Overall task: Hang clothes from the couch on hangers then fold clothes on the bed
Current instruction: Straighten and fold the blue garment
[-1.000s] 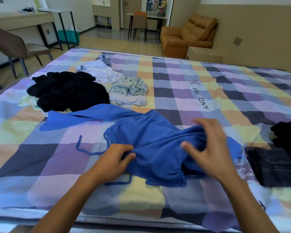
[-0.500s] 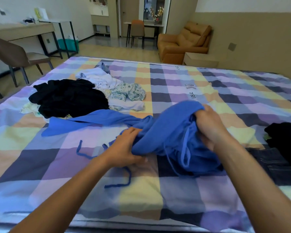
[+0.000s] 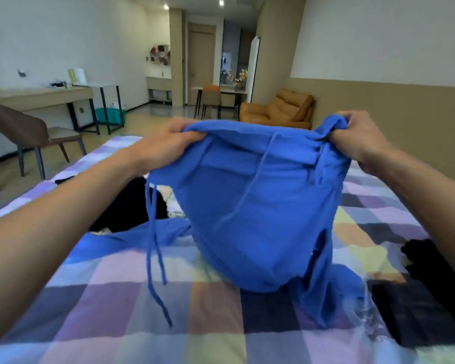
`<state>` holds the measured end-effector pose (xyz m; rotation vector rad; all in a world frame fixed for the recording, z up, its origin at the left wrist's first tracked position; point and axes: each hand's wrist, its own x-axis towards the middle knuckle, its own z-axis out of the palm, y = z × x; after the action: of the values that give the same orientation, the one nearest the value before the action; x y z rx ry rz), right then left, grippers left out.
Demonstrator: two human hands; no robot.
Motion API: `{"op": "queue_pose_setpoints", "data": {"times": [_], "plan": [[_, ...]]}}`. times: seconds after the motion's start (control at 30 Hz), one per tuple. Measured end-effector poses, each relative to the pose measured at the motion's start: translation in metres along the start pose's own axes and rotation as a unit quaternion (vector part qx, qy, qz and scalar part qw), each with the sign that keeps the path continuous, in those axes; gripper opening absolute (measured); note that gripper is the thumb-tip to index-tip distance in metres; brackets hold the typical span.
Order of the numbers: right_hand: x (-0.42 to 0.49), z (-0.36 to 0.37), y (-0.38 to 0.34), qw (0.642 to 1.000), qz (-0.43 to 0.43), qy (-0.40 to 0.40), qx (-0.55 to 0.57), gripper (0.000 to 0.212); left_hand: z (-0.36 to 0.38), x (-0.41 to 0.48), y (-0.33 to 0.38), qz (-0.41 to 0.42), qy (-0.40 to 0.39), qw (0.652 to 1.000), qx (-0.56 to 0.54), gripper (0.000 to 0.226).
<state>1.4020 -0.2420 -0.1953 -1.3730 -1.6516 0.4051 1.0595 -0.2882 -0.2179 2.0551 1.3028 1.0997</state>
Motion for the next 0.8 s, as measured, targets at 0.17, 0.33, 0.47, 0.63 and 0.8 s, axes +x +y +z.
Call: {"op": "queue_pose_setpoints", "data": {"times": [0.17, 0.33, 0.47, 0.63, 0.8], "plan": [[0.032, -0.004, -0.026, 0.996, -0.065, 0.034, -0.055, 0.014, -0.040, 0.036, 0.026, 0.030, 0.076, 0.984, 0.161, 0.026], [0.012, 0.025, -0.020, 0.988, -0.128, -0.004, -0.087, 0.019, -0.039, 0.018, 0.019, 0.047, 0.004, 0.983, 0.175, 0.020], [-0.065, 0.077, 0.053, 0.947, -0.119, -0.258, -0.152, 0.014, 0.014, -0.044, -0.056, 0.027, -0.157, 0.956, 0.248, 0.042], [-0.139, 0.114, 0.099, 0.710, 0.028, -0.630, -0.313, 0.067, 0.081, -0.116, -0.135, -0.132, -0.476, 0.835, 0.242, 0.042], [-0.107, 0.112, 0.092, 0.906, 0.078, -0.413, -0.057, 0.034, 0.097, -0.095, -0.145, -0.068, -0.265, 0.961, 0.051, 0.035]]}}
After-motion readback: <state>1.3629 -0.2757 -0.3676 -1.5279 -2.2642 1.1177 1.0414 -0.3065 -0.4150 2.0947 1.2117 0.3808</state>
